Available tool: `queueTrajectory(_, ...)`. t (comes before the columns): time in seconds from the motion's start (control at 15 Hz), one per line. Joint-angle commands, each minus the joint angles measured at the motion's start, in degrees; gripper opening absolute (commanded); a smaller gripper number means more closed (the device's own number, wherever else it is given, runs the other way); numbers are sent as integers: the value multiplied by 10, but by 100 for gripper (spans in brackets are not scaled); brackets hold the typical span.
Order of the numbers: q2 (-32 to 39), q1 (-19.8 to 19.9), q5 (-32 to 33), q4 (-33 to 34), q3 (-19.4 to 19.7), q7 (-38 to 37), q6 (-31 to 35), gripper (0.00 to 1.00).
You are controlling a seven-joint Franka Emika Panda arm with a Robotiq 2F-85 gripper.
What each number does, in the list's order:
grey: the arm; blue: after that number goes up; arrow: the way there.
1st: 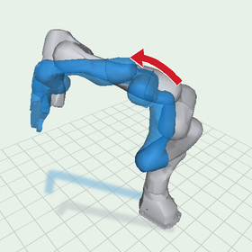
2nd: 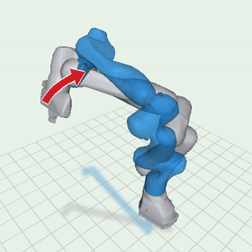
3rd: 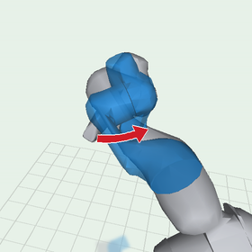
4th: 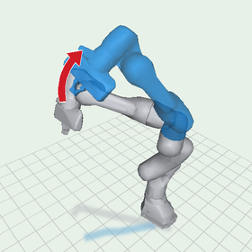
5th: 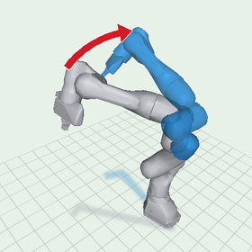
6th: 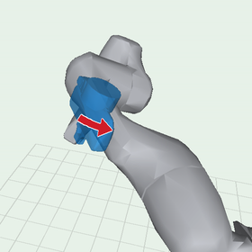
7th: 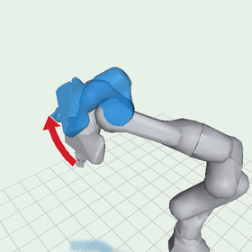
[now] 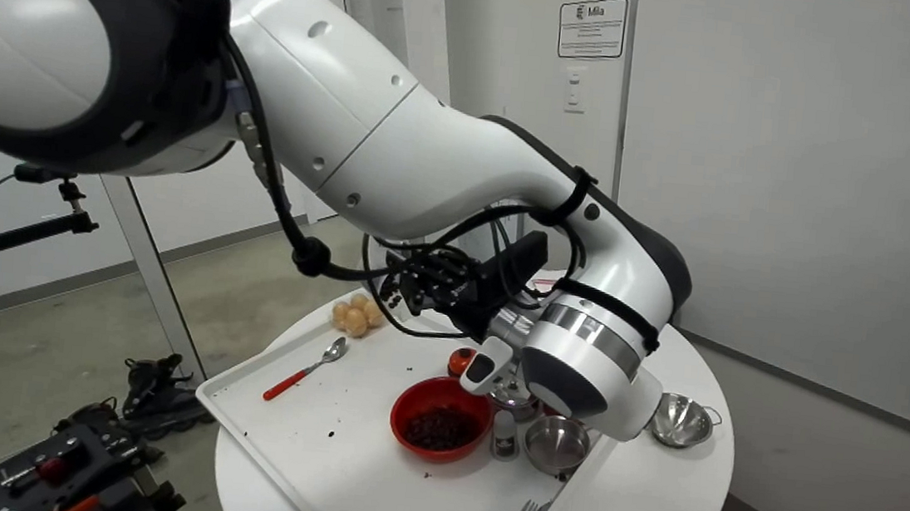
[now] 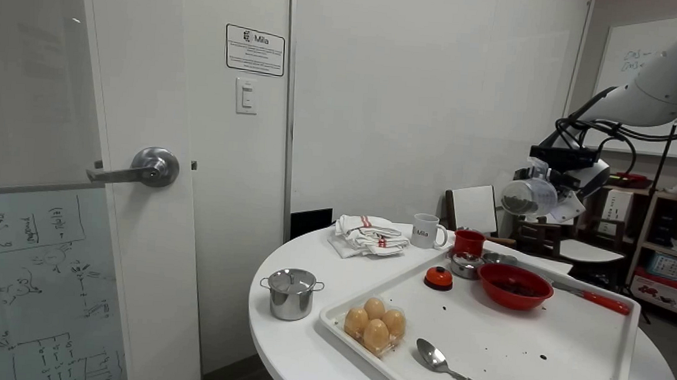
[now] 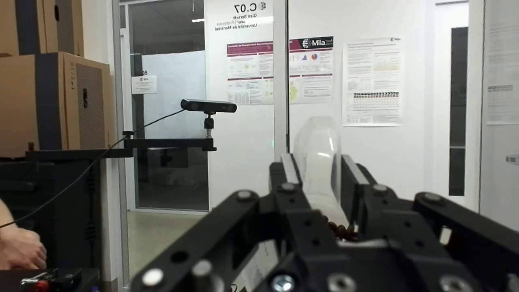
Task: Pour some of the objects from the jag to the red bowl
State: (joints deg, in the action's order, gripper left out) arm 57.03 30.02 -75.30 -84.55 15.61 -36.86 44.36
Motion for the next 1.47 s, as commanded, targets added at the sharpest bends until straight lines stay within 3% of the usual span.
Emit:
queueTrajectory(0.0,29,12,-23,42,-6,-32,-36,11)
queueTrajectory(0.73,56,26,-65,68,-16,-98,-60,11)
queueTrajectory(1.4,63,35,-69,80,-24,-109,-71,11)
